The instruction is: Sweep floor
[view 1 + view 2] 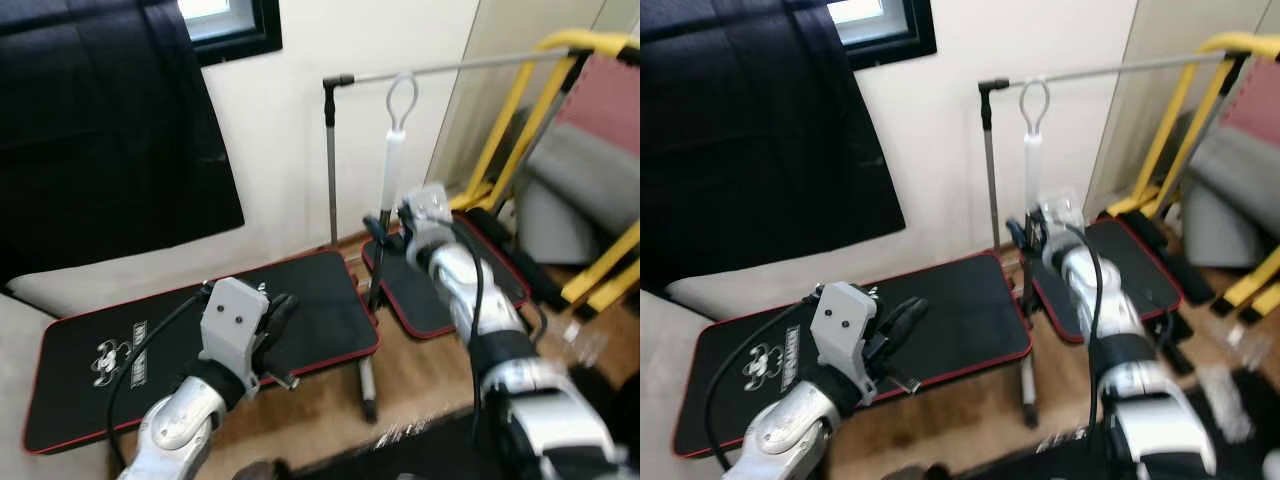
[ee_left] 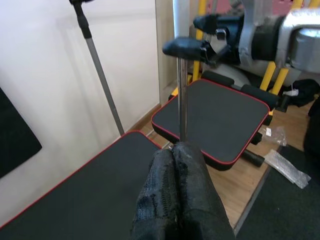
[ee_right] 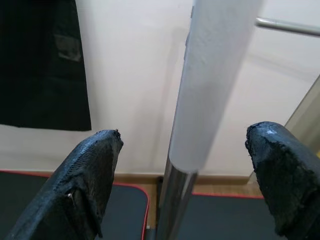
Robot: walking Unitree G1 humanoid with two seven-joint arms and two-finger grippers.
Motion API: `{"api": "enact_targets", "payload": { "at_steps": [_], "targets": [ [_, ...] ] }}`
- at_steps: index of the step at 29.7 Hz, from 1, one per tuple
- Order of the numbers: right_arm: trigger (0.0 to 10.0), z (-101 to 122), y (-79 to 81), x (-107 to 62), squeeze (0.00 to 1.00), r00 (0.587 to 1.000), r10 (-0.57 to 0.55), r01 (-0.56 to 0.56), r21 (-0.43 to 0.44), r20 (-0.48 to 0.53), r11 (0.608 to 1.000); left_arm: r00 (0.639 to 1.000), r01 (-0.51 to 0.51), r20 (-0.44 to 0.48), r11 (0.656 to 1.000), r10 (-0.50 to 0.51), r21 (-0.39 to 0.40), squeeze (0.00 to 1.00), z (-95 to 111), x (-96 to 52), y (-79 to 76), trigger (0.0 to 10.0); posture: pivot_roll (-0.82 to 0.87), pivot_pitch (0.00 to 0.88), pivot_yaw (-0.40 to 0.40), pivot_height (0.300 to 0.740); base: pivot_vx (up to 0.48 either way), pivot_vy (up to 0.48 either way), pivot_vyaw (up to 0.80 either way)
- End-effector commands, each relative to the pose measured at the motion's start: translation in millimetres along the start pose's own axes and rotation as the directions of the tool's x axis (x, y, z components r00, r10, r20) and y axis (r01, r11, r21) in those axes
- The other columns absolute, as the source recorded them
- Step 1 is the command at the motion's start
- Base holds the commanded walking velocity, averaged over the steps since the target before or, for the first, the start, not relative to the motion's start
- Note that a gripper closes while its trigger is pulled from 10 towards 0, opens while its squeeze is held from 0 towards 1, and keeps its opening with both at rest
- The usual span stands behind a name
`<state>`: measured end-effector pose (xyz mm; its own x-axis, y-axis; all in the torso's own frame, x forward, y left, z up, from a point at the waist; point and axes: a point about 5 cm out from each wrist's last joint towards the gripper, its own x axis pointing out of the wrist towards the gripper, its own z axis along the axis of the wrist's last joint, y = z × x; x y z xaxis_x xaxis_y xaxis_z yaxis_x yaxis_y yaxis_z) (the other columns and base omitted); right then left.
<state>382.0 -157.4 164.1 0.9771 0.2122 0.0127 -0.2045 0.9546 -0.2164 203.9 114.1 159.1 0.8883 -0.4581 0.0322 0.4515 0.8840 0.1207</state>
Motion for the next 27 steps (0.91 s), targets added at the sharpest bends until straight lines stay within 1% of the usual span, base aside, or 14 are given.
{"api": "enact_targets", "payload": {
  "at_steps": [1, 2, 4, 5, 6, 7, 8, 14, 19, 24, 27],
  "targets": [
    [10.0, 2, 2.2, 3.9, 0.0, 1.0, -0.024, 0.025, -0.045, 0.006, 0.999, 1.0, 0.025, -0.018, 1.0, -0.025, 0.001, 0.0, -1, -3.4, -2.5, 10.0, 0.0, 0.193, 0.002, 0.74, 0.0, 0.0, 0.0],
    [10.0, 7, 3.4, 7.6, 0.0, 0.999, -0.034, 0.035, -0.069, 0.014, 0.997, 0.999, 0.025, -0.019, 1.0, -0.025, 0.001, 0.0, 0, -3.6, -2.9, 10.0, 0.0, 0.193, 0.0, 0.74, 0.0, 0.0, 0.0],
    [10.0, 9, 4.3, 10.3, 0.0, 0.999, -0.039, 0.041, -0.084, 0.02, 0.996, 0.999, 0.026, -0.022, 1.0, -0.026, 0.0, 0.0, 0, -3.9, -3.2, 10.0, 0.0, 0.193, 0.0, 0.74, 0.0, 0.0, 0.0],
    [4.7, 12, 4.9, 13.3, 0.0, 0.998, -0.05, 0.052, -0.082, 0.023, 0.995, 0.999, 0.025, -0.023, 1.0, -0.025, -0.001, 0.0, 0, -3.8, -3.5, 10.0, 0.0, 0.193, -0.002, 0.74, 0.0, 0.0, 0.0],
    [4.7, 12, 4.9, 13.3, 0.0, 0.998, -0.05, 0.052, -0.082, 0.023, 0.995, 0.999, 0.025, -0.023, 1.0, -0.025, -0.001, 0.0, 0, -3.8, -3.5, 10.0, 0.0, 0.193, -0.002, 0.74, 0.0, 0.0, 0.0],
    [0.0, 12, 6.4, 15.6, 0.0, 0.999, -0.05, 0.051, -0.063, 0.019, 0.997, 0.999, 0.025, -0.024, 1.0, -0.025, -0.003, 0.0, 1, -3.4, -3.7, 10.0, 0.0, 0.192, -0.004, 0.74, 0.0, 0.0, 0.0],
    [0.0, 12, 6.4, 15.6, 0.0, 0.999, -0.05, 0.051, -0.063, 0.019, 0.997, 0.999, 0.025, -0.024, 1.0, -0.025, -0.003, 0.0, 1, -3.4, -3.7, 10.0, 0.0, 0.192, -0.004, 0.74, 0.0, 0.0, 0.0],
    [0.0, 13, 4.8, 18.7, 0.0, 0.998, -0.056, 0.055, 0.007, 0.04, 0.998, 0.999, 0.023, -0.023, 1.0, -0.023, -0.006, 0.0, 1, -1.8, -3.6, 10.0, 0.0, 0.18, -0.002, 0.74, 0.0, 0.0, 0.0],
    [0.0, 14, 3.1, 19.3, 0.0, 0.997, -0.059, 0.059, 0.012, 0.048, 0.998, 0.999, 0.023, -0.023, 1.0, -0.023, -0.007, 0.0, 1, -1.4, -3.4, 10.0, 0.0, 0.175, -0.001, 0.74, 0.0, 0.0, 0.0],
    [0.0, 18, -6.5, 19.8, 0.0, 0.995, -0.075, 0.074, 0.016, 0.066, 0.997, 0.999, 0.023, -0.022, 1.0, -0.023, -0.007, 0.0, 0, -0.6, -3.0, 10.0, 0.0, 0.168, 0.001, 0.74, 0.0, 0.0, 0.0],
    [0.0, 18, -7.4, 19.9, 0.0, 0.995, -0.073, 0.072, 0.015, 0.066, 0.997, 0.999, 0.023, -0.023, 1.0, -0.023, -0.008, 0.0, 0, -0.7, -2.9, 10.0, -0.01, 0.166, 0.0, 0.74, 0.0, 0.0, 0.0]
  ]
}}
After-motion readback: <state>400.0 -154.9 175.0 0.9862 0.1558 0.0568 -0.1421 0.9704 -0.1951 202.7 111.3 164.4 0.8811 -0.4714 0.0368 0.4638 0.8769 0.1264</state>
